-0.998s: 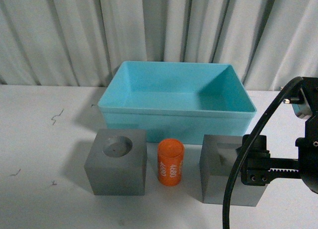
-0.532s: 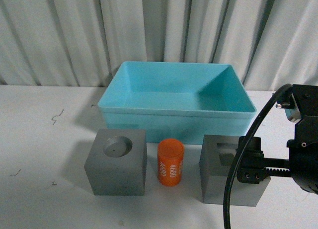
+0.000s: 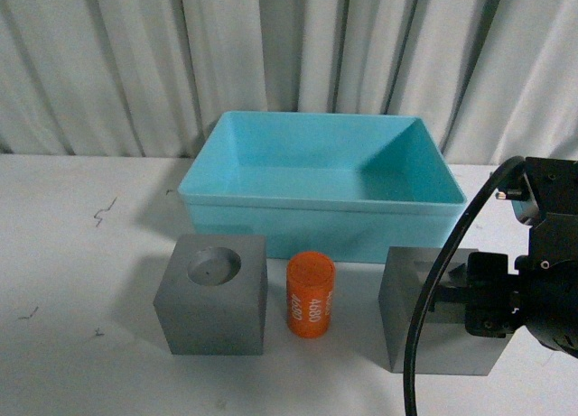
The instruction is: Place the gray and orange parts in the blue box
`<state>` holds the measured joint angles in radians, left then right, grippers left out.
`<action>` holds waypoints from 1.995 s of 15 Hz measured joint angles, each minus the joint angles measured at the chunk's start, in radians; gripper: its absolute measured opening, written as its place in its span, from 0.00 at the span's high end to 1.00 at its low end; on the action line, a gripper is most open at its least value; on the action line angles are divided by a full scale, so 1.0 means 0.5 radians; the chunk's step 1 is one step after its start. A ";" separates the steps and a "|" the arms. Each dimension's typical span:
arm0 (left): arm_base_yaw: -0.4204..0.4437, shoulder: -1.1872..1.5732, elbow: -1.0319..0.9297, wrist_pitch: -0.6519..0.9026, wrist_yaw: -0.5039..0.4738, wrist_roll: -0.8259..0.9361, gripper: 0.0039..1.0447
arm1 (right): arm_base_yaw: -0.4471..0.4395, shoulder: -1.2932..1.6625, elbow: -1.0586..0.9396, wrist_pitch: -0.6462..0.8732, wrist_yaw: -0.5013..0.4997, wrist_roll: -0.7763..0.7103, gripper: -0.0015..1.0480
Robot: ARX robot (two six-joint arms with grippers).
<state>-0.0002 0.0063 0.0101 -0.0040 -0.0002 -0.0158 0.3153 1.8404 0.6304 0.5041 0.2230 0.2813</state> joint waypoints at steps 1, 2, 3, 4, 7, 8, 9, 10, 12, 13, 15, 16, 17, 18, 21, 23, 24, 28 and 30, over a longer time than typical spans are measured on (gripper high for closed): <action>0.000 0.000 0.000 0.000 0.000 0.000 0.06 | -0.001 -0.005 -0.014 0.014 0.002 -0.001 0.79; 0.000 0.000 0.000 0.001 0.000 0.000 0.06 | -0.003 -0.022 -0.029 0.013 0.004 0.005 0.82; 0.000 0.000 0.000 0.001 0.000 0.000 0.06 | -0.005 -0.062 -0.066 0.008 0.016 0.008 0.82; 0.000 0.000 0.000 0.000 0.000 0.000 0.06 | -0.010 -0.118 -0.106 -0.012 0.017 0.015 0.82; 0.000 0.000 0.000 0.001 0.000 0.000 0.06 | -0.138 -0.902 -0.107 -0.263 0.020 -0.005 0.82; 0.000 0.000 0.000 0.000 0.000 0.000 0.06 | -0.163 -0.952 -0.020 -0.241 0.017 -0.039 0.82; 0.000 0.000 0.000 0.001 0.000 0.000 0.06 | -0.192 -0.925 0.081 -0.175 0.008 -0.076 0.82; 0.000 0.000 0.000 0.000 0.000 0.000 0.06 | -0.219 -0.781 0.261 -0.098 0.003 -0.129 0.82; 0.000 0.000 0.000 0.001 0.000 0.000 0.06 | -0.228 -0.529 0.483 -0.060 -0.053 -0.127 0.82; 0.000 0.000 0.000 0.001 0.000 0.000 0.06 | -0.227 -0.378 0.614 -0.028 -0.093 -0.121 0.82; 0.000 0.000 0.000 0.001 -0.001 0.000 0.06 | -0.196 -0.006 1.045 -0.090 -0.088 -0.130 0.83; 0.000 0.000 0.000 0.001 0.000 0.000 0.06 | -0.171 0.098 1.170 -0.133 -0.085 -0.127 0.83; 0.000 0.000 0.000 0.001 0.000 0.000 0.06 | -0.151 0.209 1.281 -0.169 -0.064 -0.122 0.83; 0.000 0.000 0.000 0.000 0.000 0.000 0.06 | -0.144 0.281 1.333 -0.185 -0.050 -0.113 0.83; 0.000 0.000 0.000 0.001 0.000 0.000 0.06 | -0.092 0.505 1.377 -0.259 0.006 -0.037 0.83; 0.000 0.000 0.000 0.001 -0.001 0.000 0.06 | -0.080 0.546 1.381 -0.264 0.049 -0.021 0.83; 0.000 0.000 0.000 0.000 0.000 0.000 0.06 | -0.080 0.551 1.386 -0.269 0.057 -0.017 0.83; 0.000 0.000 0.000 0.001 0.000 0.000 0.06 | -0.080 0.594 1.400 -0.315 0.070 -0.015 0.77; 0.000 0.000 0.000 0.000 0.000 0.000 0.06 | -0.081 0.574 1.388 -0.241 0.071 -0.005 0.49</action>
<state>-0.0002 0.0063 0.0101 -0.0040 -0.0002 -0.0158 0.2749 2.1273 1.3243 0.3836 0.2584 0.2787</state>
